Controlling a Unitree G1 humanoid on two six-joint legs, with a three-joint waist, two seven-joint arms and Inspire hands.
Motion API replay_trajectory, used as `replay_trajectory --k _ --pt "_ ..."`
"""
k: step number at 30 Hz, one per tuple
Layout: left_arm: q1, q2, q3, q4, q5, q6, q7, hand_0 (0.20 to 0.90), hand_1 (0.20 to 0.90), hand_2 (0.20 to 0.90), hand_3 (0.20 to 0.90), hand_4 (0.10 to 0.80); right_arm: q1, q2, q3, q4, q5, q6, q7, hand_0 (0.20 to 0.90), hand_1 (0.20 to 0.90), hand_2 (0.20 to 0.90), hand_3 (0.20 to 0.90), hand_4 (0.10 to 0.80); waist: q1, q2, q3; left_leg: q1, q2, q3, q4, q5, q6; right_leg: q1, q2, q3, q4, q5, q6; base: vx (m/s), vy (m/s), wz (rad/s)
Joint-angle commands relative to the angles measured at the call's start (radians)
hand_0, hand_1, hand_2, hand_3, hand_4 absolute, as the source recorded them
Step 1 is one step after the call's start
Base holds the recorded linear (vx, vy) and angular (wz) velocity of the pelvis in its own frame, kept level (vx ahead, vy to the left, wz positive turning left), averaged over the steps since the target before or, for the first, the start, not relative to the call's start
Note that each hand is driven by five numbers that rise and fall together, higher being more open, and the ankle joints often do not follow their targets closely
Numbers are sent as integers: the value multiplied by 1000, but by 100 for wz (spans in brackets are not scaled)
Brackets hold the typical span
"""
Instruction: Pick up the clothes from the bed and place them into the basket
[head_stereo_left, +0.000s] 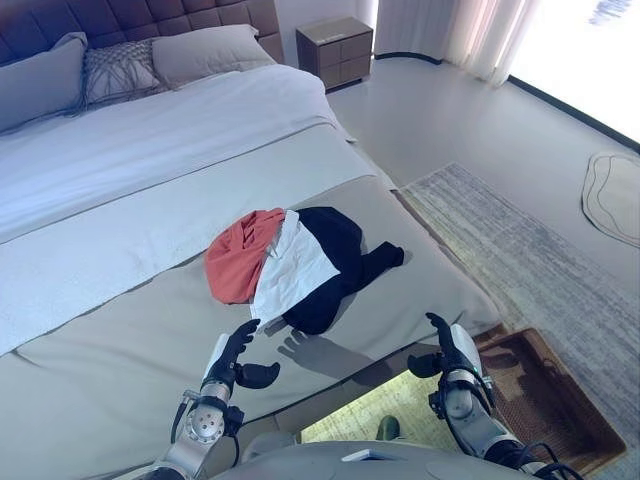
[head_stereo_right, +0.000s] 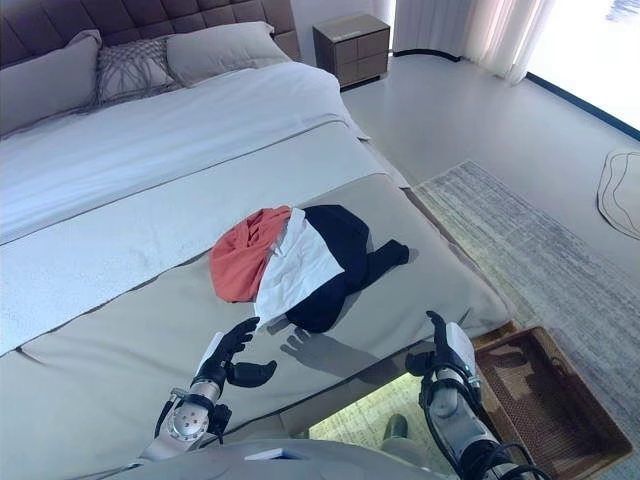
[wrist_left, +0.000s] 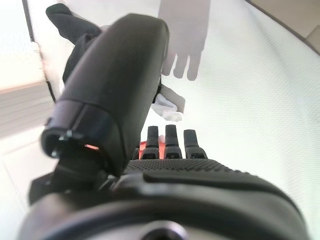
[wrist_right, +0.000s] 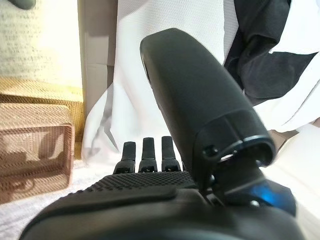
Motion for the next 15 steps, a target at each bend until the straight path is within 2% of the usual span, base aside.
replay_trajectory --k 1,8,14,15 --pt "-88 53 22 -61 -30 -38 13 900 900 900 900 800 -103 -42 23 -106 -49 -23 -72 900 900 900 900 800 26 -37 32 -5 19 -73 7 -76 -25 68 -54 58 69 -136 11 0 0 0" --pt "-89 59 19 -57 -27 -24 7 900 900 900 900 800 -191 -102 51 -234 -48 5 -60 900 900 900 900 800 53 -45 43 -12 16 -94 7 -70 -31 73 -52 47 65 -135 5 0 -9 4" --pt "-104 73 17 -41 -28 -17 12 900 900 900 900 800 -457 -183 75 -304 -38 47 10 900 900 900 900 800 94 -55 55 -23 17 -109 7 -60 -41 76 -50 22 56 -133 -4 8 41 10" --pt "-128 77 11 -36 -28 -10 9 900 900 900 900 800 -572 -194 96 -313 -42 83 23 900 900 900 900 800 104 -61 66 -35 23 -77 30 -62 -45 62 -61 2 72 -134 -7 -52 116 10"
